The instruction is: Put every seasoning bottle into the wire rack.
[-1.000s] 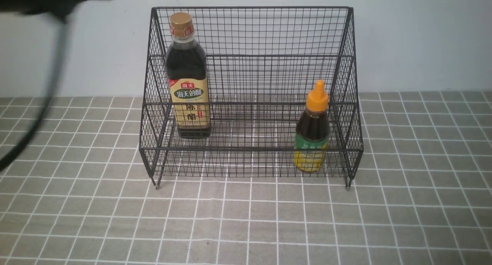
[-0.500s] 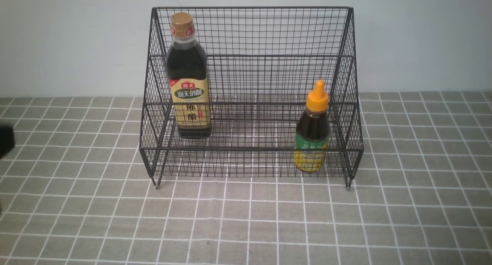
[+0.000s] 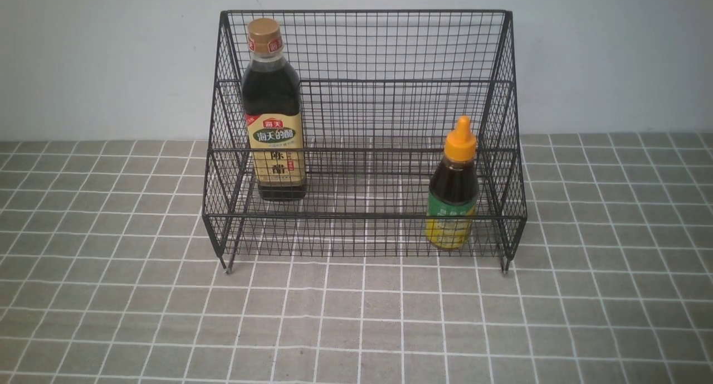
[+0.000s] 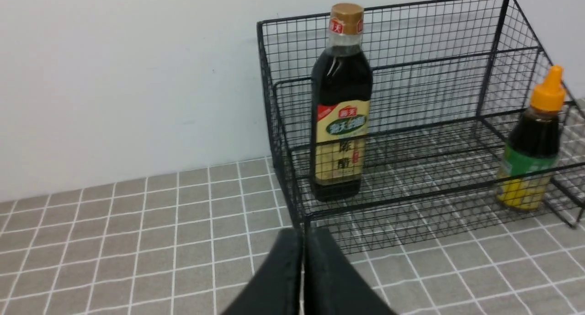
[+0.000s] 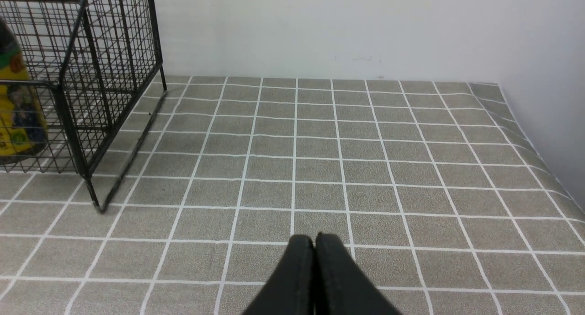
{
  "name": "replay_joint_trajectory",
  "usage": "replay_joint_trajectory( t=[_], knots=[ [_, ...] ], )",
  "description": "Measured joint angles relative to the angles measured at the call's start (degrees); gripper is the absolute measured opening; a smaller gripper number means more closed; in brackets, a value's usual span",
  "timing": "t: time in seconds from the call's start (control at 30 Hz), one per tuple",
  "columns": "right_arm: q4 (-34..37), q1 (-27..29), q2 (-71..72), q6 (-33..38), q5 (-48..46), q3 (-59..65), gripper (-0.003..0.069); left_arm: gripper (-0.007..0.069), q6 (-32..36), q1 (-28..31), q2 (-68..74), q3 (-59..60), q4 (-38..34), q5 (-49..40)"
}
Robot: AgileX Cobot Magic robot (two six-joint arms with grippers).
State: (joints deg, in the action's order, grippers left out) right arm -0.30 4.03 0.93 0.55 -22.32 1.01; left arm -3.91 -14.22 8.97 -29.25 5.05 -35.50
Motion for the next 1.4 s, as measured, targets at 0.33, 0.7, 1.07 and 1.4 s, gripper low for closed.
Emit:
replay_joint_trajectory(
  t=[0.33, 0.7, 1.07, 1.4],
  knots=[
    [0.0, 0.0, 0.0, 0.0, 0.0, 0.0, -0.0011, -0.0007, 0.0, 8.5, -9.6, 27.7, -3.0, 11.0],
    [0.0, 0.0, 0.0, 0.4, 0.0, 0.0, -0.0011, -0.0007, 0.1, 9.3, -9.6, 30.6, -3.0, 13.2],
    [0.0, 0.0, 0.0, 0.4, 0.0, 0.0, -0.0011, -0.0007, 0.1, 9.3, -9.6, 30.6, -3.0, 13.3],
    [0.0, 0.0, 0.0, 0.4, 0.0, 0.0, -0.0011, -0.0007, 0.1, 9.3, -9.6, 30.6, -3.0, 13.3]
  ],
)
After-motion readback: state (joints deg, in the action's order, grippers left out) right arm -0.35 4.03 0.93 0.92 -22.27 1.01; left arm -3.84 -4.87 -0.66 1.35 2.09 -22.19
